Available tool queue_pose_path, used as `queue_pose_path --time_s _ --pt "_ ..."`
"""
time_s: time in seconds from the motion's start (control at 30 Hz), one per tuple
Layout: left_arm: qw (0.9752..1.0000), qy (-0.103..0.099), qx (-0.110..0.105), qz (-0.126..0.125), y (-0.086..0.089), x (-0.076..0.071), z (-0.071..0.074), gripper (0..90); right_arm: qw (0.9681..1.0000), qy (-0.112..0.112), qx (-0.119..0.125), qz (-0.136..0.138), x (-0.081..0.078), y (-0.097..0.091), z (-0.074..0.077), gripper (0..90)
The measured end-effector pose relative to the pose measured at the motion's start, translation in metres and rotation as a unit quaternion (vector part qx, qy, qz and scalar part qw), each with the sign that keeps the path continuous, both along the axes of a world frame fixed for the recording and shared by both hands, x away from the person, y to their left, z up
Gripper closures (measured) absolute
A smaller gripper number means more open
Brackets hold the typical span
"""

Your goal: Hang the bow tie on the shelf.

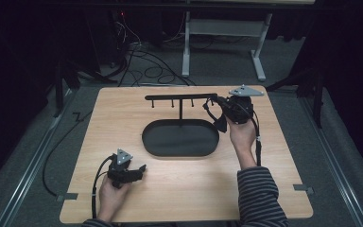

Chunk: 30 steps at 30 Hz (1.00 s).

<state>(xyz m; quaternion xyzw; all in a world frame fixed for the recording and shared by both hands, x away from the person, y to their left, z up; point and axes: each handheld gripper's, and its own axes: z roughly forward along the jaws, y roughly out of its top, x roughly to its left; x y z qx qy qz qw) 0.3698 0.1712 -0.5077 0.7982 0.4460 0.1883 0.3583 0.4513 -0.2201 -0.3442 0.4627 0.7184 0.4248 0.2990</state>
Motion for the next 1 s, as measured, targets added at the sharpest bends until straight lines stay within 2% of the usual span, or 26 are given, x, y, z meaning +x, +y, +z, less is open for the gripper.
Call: queue_pose_path --time_s 0.33,1.0 --pt "1.0 0.0 0.0 0.0 0.0 -0.0001 0.0 25.1 0.9999 0.005 -0.004 -0.01 0.0066 0.0022 -0.0056 87.6" --pt "1.0 0.0 0.0 0.0 0.0 -0.0001 0.0 25.1 0.9999 0.014 -0.002 -0.001 0.0079 0.0045 -0.0082 83.5"
